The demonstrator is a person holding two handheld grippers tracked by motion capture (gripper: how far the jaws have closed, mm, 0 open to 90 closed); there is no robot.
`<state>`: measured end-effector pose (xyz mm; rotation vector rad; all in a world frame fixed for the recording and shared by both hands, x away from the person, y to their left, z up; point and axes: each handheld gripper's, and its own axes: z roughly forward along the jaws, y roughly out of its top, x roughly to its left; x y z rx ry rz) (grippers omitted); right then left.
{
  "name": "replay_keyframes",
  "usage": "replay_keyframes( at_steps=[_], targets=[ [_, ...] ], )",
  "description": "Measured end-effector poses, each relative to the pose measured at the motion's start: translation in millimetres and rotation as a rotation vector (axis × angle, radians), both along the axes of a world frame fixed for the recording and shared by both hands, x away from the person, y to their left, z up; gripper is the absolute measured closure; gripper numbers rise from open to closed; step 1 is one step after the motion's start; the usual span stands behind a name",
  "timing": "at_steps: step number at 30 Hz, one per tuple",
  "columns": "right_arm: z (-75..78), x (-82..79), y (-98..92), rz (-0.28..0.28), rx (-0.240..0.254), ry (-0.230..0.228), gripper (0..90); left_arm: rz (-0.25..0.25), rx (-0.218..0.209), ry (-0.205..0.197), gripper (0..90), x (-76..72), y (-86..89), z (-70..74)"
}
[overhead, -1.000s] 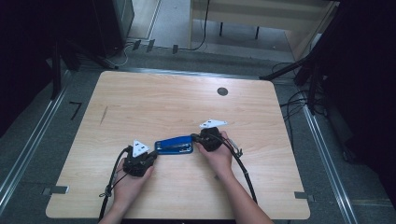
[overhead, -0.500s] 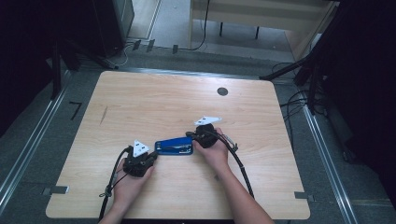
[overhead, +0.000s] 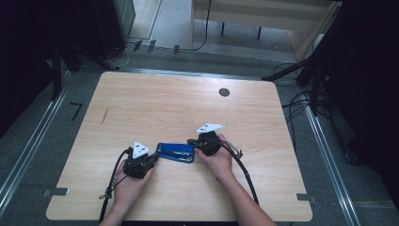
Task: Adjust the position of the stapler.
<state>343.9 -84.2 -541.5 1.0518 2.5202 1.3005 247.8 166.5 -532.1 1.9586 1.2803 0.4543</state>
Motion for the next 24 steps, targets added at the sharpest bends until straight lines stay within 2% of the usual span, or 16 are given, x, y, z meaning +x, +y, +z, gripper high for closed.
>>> replay_keyframes(
  at_steps=[8,15,17,24],
  targets=[
    [0.0,-15.2,-1.2,0.003,0.007,0.012,90.0,-0.014,-0.009,0.0,90.0,-0.9,0.2,0.2],
    [1.6,-31.4,-0.1,0.015,-0.016,0.009,90.0,-0.026,-0.016,-0.004,90.0,-3.0,-0.2,0.2],
    [2.0,-39.6,1.4,0.018,-0.032,-0.009,90.0,-0.027,-0.014,-0.007,90.0,-4.4,-0.6,0.4],
    [1.0,-56.5,2.9,0.021,-0.026,-0.017,90.0,-0.025,-0.02,-0.011,90.0,-6.3,0.4,0.5]
  ],
)
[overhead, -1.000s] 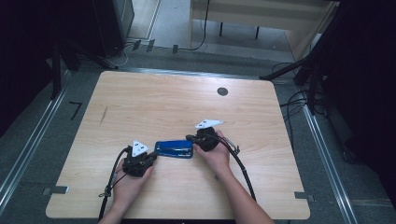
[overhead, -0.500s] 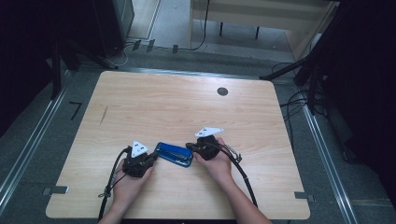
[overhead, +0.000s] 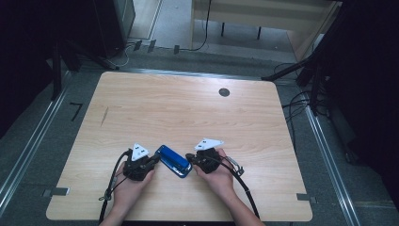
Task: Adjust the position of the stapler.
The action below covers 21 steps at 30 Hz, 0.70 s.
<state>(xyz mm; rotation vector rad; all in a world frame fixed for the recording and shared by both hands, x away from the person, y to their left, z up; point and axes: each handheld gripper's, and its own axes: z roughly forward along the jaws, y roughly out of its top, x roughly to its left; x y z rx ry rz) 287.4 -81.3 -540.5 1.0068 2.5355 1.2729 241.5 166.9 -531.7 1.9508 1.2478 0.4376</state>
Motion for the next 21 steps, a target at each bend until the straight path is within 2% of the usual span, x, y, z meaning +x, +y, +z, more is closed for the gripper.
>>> replay_keyframes(
  at_steps=[6,7,8,10,11,12,14,16,17,21],
  targets=[
    [0.8,-14.2,5.1,0.033,-0.019,-0.019,90.0,0.006,-0.004,-0.003,90.0,-0.8,2.3,0.3],
    [3.0,-18.8,6.5,0.043,-0.052,-0.036,90.0,0.006,-0.009,-0.001,90.0,-0.6,2.7,0.3],
    [3.9,-19.9,5.7,0.035,-0.049,-0.044,90.0,0.004,-0.009,-0.001,90.0,-0.8,2.7,0.2],
    [5.4,-21.4,3.8,0.02,-0.038,-0.047,90.0,0.001,-0.01,-0.001,90.0,-1.1,2.5,0.1],
    [11.1,-24.6,-3.4,-0.015,-0.006,-0.046,90.0,-0.002,-0.01,0.0,89.8,-1.6,2.3,0.2],
    [11.1,-24.6,-3.4,-0.015,-0.006,-0.046,90.0,-0.003,-0.014,-0.003,89.8,-2.2,2.3,0.1],
    [18.7,-28.4,-13.8,-0.042,0.043,-0.053,90.0,-0.014,-0.017,-0.01,89.3,-3.4,2.9,0.4],
    [26.9,-32.8,-25.6,-0.069,0.071,-0.065,87.8,-0.02,-0.021,-0.018,89.0,-4.6,2.7,0.6],
    [32.2,-36.3,-32.4,-0.075,0.078,-0.075,82.7,-0.032,-0.02,-0.022,88.9,-6.1,2.1,0.7],
    [36.2,-48.8,-38.1,-0.055,0.107,-0.068,77.8,-0.048,-0.034,-0.03,89.3,-9.9,0.7,0.8]
  ],
)
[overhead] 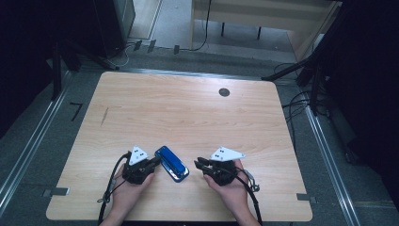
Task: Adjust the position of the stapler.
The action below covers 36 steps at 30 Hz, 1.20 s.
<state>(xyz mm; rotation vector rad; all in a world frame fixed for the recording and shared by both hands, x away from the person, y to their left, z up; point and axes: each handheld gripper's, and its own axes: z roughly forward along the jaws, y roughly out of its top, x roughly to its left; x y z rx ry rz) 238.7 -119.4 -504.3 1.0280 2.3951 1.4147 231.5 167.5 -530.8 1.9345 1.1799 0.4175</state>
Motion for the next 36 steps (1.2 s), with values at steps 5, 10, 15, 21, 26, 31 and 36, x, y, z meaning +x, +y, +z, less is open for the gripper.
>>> replay_keyframes(
  at_steps=[5,10,15,21,26,31,36],
  targets=[
    [-1.9,-11.7,7.4,0.045,0.002,0.004,70.6,-0.032,-0.009,-0.014,90.0,-7.5,-4.4,1.1],
    [-7.3,-18.3,22.8,0.074,-0.005,0.009,65.1,-0.048,-0.013,-0.027,89.3,-11.7,-9.7,1.9],
    [-14.5,-20.4,33.9,0.062,-0.028,0.001,60.1,-0.06,-0.02,-0.023,90.0,-12.1,-12.8,1.0],
    [-16.6,-21.5,40.6,0.048,-0.031,-0.021,61.6,-0.079,0.007,-0.006,90.0,-12.3,-20.0,-0.7],
    [-19.8,-21.8,45.9,0.038,-0.034,-0.037,65.0,-0.083,0.021,-0.014,90.0,-13.1,-22.8,-0.6],
    [-20.9,-22.6,49.3,0.025,-0.038,-0.053,65.4,-0.081,0.024,-0.016,90.0,-13.6,-23.7,-0.7],
    [-18.4,-24.7,49.8,0.011,-0.038,-0.081,66.2,-0.082,0.026,-0.016,90.0,-13.7,-23.7,-0.7]
  ],
)
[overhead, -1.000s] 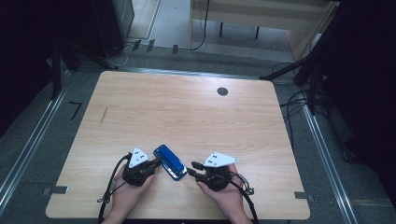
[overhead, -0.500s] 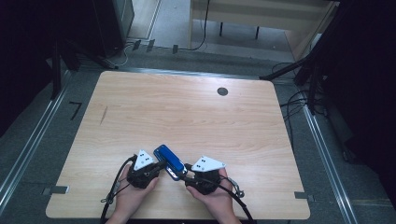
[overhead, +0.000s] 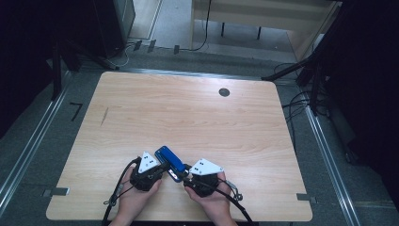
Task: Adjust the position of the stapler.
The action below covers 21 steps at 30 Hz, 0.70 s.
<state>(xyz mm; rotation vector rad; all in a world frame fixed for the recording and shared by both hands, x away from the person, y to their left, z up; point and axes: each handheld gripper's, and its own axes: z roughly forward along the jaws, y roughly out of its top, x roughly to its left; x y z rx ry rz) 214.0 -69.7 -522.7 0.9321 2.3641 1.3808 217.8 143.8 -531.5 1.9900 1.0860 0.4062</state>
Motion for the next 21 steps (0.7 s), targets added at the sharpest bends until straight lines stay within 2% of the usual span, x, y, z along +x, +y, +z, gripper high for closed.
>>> replay_keyframes(
  at_steps=[3,12,21],
  targets=[
    [0.8,-0.2,0.1,-0.003,0.006,-0.001,66.3,-0.003,0.0,-0.001,90.0,0.5,0.7,-0.1],
    [11.1,-0.6,3.2,-0.013,0.013,-0.05,66.7,-0.004,0.001,-0.001,90.0,0.0,0.2,0.0],
    [18.7,2.0,5.4,-0.013,0.027,-0.069,66.7,-0.007,-0.004,0.002,90.0,0.8,1.1,-0.1]
  ],
)
